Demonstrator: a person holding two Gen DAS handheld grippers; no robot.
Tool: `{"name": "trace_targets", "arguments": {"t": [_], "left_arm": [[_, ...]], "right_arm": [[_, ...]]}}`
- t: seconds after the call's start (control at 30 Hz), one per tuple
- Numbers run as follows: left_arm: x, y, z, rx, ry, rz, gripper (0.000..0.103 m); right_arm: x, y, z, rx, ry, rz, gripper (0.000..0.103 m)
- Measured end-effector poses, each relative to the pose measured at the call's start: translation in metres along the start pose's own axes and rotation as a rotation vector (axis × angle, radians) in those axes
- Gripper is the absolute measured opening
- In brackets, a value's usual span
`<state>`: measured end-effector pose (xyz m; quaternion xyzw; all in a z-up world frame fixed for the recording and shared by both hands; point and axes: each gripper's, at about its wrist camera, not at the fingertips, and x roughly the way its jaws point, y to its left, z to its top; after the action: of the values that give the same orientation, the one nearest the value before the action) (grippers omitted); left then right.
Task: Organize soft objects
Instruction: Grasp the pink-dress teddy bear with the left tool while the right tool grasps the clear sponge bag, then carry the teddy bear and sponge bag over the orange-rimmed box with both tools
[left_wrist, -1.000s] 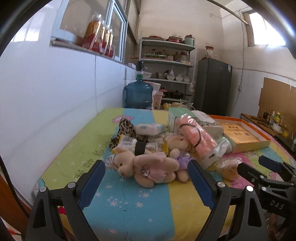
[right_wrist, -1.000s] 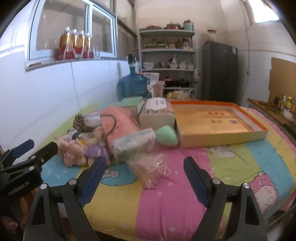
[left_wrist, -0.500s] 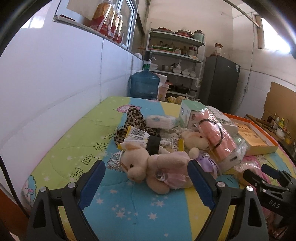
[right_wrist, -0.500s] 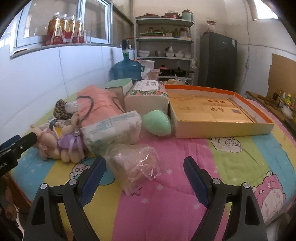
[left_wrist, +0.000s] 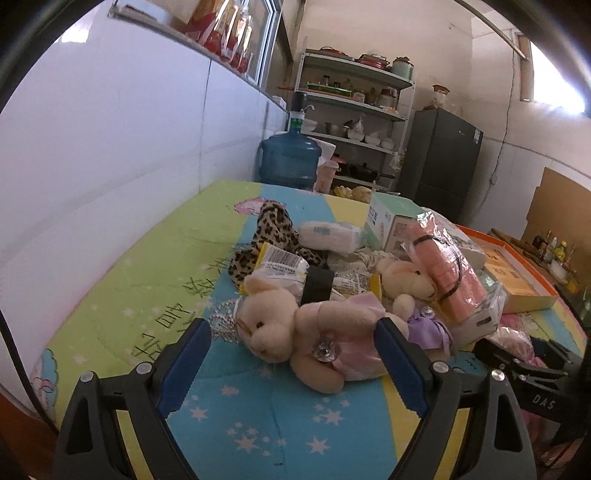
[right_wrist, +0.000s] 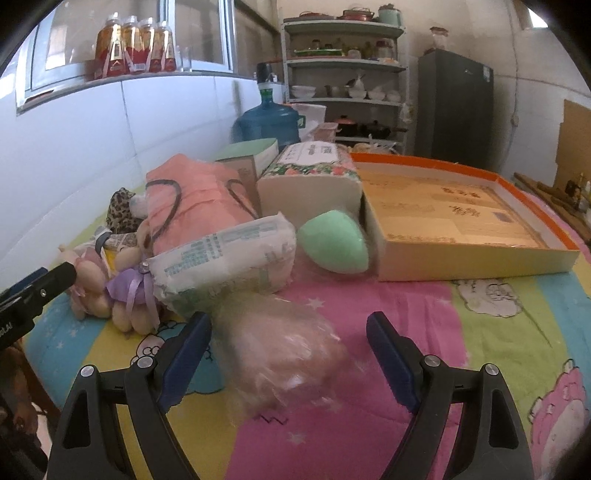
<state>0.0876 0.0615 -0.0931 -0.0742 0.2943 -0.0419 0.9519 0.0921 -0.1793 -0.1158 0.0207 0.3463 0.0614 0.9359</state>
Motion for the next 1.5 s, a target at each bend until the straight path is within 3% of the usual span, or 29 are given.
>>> {"name": "trace_targets", "arguments": {"t": [0.07, 0.2, 0.33, 0.47, 0.73, 1.13, 1.5], "left_arm": [[0.007, 0.001, 0.001, -0.011, 0.021, -0.018, 0.09], [0.023, 0.004, 0.003, -0.042, 0.064, -0.055, 0.09], [0.03, 0.003, 0.005, -0.061, 0.071, -0.098, 0.079], [0.03, 0.004, 0.006, -0.069, 0.06, -0.102, 0.058], [0.022, 0.008, 0.005, -0.088, 0.032, -0.103, 0.04], [-0.01, 0.003, 0.007, -0.074, -0.052, -0.123, 0.036], [-0.037, -0.022, 0.028, -0.017, -0.125, -0.156, 0.036]], "right_arm": [[0.002, 0.0, 0.001, 0.002, 0.003, 0.019, 0.087], [0.002, -0.001, 0.001, 0.017, 0.004, 0.053, 0.075], [0.002, -0.001, 0.002, 0.02, 0.006, 0.065, 0.071], [0.001, -0.003, 0.003, 0.033, 0.008, 0.076, 0.07], [-0.006, -0.004, 0.002, 0.034, -0.005, 0.077, 0.068], [-0.035, -0.01, 0.004, 0.042, -0.062, 0.059, 0.067], [-0.065, -0.021, 0.014, 0.046, -0.142, 0.031, 0.067]]}}
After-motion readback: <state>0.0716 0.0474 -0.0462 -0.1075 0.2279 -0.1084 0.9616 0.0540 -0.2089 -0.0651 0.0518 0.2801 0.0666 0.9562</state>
